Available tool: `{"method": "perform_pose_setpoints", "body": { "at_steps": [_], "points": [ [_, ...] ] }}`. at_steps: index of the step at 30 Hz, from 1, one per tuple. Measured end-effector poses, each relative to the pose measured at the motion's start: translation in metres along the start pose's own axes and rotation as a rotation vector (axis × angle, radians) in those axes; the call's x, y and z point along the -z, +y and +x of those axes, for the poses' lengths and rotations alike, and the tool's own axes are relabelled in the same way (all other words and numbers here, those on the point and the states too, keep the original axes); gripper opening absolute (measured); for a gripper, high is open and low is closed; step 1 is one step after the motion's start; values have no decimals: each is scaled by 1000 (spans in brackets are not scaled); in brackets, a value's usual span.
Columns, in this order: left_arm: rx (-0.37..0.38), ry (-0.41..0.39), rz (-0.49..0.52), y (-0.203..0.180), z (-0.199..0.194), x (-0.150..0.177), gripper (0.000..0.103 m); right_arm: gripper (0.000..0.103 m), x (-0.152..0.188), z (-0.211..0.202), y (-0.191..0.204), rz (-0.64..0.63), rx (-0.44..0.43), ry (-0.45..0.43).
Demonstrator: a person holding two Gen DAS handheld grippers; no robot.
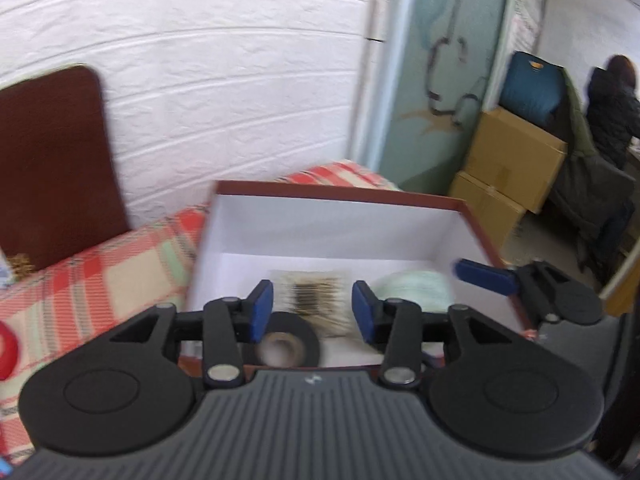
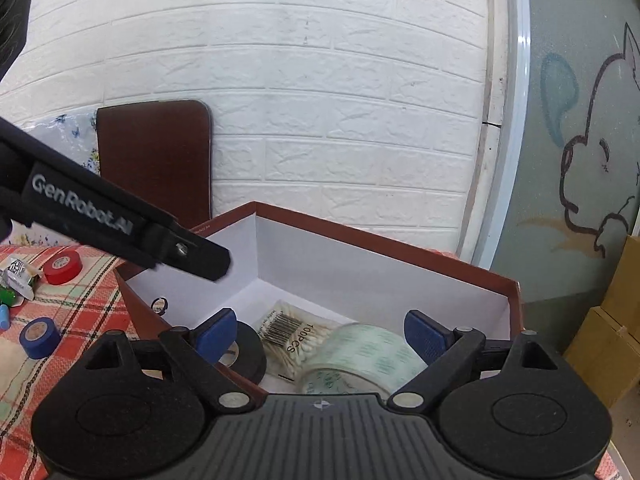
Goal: Organize objects
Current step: 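Move the left gripper to the green box and grasp it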
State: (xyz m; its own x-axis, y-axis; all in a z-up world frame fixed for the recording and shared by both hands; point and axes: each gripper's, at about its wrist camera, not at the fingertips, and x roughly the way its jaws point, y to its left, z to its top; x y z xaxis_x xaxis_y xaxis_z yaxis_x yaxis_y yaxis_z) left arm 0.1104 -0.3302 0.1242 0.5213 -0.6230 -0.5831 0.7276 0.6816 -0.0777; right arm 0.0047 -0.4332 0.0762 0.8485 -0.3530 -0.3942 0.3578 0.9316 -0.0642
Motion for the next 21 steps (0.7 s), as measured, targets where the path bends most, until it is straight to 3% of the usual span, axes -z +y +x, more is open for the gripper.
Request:
{"method": "perform_pose_setpoints", "body": {
  "at_steps": [5,8,14,21],
  "points": [
    [-65,-12,-99,43,-16,6,47,90,-3,12,-1,20,13,50],
    [-84,-38,-142,70,-38,21,47,90,-8,3,4,53,-27,17],
    [-191,-48,-272,140,-87,72,47,90,-18,-15,51,0,-173,-50],
    [-317,16,-390,207,-127,136,46,88,-9,-6,139,-90,-371,13]
  ]
}}
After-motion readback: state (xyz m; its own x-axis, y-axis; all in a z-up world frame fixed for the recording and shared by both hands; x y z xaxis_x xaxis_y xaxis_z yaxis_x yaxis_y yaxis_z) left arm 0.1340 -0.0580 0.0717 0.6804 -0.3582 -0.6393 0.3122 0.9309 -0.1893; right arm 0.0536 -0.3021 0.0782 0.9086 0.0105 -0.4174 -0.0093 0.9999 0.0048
